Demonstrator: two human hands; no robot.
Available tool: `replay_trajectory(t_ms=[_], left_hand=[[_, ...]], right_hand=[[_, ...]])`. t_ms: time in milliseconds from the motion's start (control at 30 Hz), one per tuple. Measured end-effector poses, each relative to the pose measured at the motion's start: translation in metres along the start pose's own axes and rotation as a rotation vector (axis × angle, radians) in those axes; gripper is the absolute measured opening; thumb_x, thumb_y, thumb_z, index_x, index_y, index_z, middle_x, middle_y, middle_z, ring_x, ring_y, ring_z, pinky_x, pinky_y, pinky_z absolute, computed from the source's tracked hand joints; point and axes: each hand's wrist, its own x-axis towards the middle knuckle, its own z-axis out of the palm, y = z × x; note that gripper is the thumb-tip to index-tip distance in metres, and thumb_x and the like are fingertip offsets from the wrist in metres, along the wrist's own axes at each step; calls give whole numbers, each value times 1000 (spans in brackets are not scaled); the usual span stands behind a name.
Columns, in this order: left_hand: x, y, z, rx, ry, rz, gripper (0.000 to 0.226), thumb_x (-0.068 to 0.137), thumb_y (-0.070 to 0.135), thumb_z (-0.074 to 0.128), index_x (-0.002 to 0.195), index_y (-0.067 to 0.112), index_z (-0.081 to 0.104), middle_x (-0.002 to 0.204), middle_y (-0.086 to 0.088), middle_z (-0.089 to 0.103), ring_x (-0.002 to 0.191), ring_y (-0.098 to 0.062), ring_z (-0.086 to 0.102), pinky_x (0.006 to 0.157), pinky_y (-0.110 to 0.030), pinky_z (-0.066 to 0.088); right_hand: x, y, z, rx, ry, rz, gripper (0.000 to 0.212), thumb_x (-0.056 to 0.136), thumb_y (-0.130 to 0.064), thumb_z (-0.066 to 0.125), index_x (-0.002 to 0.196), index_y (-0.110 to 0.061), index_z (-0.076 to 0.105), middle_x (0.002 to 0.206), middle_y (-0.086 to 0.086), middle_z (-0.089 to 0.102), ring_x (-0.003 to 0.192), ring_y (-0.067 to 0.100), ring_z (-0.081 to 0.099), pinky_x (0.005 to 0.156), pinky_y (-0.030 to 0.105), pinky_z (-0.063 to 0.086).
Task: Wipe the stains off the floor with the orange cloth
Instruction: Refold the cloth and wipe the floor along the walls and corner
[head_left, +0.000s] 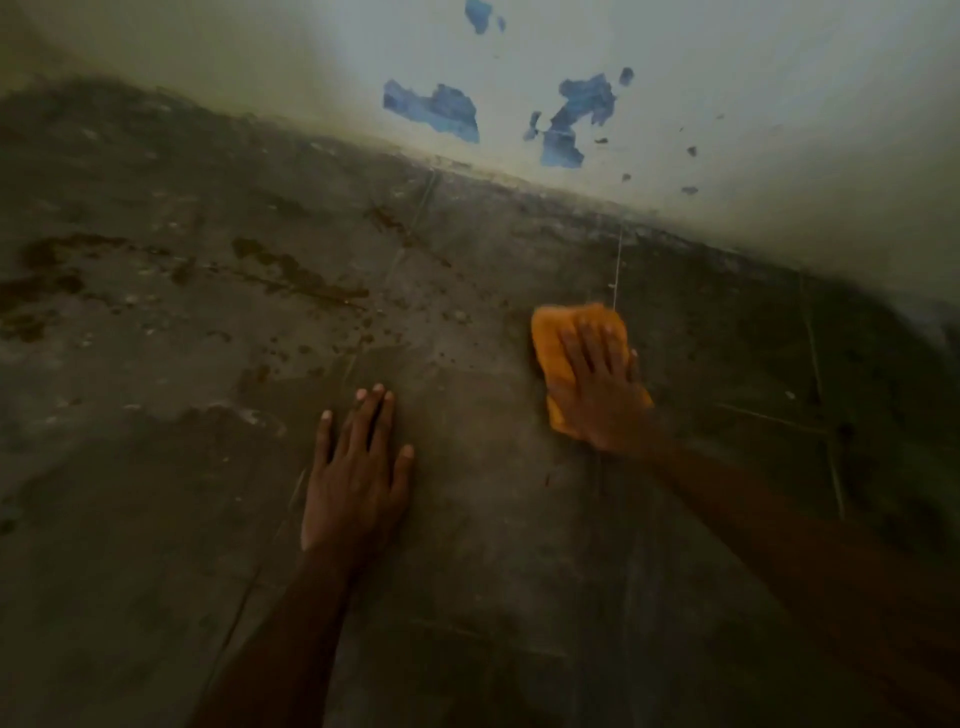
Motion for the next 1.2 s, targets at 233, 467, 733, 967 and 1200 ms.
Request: replay_trajectory(t_ms=[233,467,733,967,1200], left_hand=[[1,0,-2,-5,-3,-18,64,97,46,28,154,19,20,162,1,20,151,-12,10,122,-46,11],[2,3,-5,10,-24,-23,64,99,47,29,155,19,15,163,3,16,151,-10,7,121,-46,15],[2,3,-6,-11,-28,-42,63,100,49,24,156,23,10,164,8,9,150,-6,2,122,-42,10],[3,6,-11,-45,-57,-46,65,98,48,33,155,23,14,163,8,14,150,-7,6,121,-42,14],[2,5,-11,-55,-62,-57,65,99,51,27,156,25,8,163,9,10,150,-5,1,122,-41,11]], right_hand=[[59,-55,2,-105,49,-107,81,90,-61,18,158,-18,15,166,11,10,152,40,6,115,69,12],[83,-34,-4,-66,-21,-340,78,87,-73,12,156,-36,11,167,-7,4,154,27,-2,118,63,12],[47,-95,3,-68,16,-496,68,99,-52,23,159,-22,11,167,9,6,152,36,-6,116,67,10],[155,-34,5,-121,53,-460,66,100,-55,26,158,-25,14,166,9,1,152,39,-3,116,66,11],[149,-121,-2,-20,-22,-427,67,100,-55,14,159,-24,5,167,8,4,152,39,-2,114,67,15]])
